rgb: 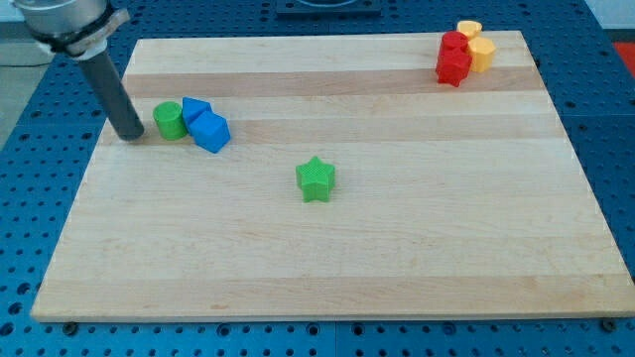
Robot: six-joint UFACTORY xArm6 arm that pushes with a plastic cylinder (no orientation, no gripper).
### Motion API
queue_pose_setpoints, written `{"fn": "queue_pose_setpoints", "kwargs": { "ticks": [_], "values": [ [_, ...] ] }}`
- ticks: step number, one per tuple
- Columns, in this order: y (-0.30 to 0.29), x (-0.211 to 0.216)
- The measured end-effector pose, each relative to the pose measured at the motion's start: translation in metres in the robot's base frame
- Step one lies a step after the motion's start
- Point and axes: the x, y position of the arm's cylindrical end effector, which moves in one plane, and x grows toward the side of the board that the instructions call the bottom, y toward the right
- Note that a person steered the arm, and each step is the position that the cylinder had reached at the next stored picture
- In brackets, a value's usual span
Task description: Place green circle close to the green star
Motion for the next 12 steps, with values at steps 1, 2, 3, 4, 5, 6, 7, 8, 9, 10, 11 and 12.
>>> {"fn": "queue_pose_setpoints", "kwargs": {
  "ticks": [1,2,3,4,5,6,7,8,9,10,11,12],
  "values": [
    [0.022,-0.025],
    [0.045,-0.028],
    [0.063,-0.011],
    [0.068,0.032],
    [0.067,0.067],
    [0.024,0.070],
    [0.023,0.088],
    [0.067,0.089],
    [0.085,0.109],
    [0.091,0.130],
    [0.121,0.130],
    [0.160,0.116]
  ]
}}
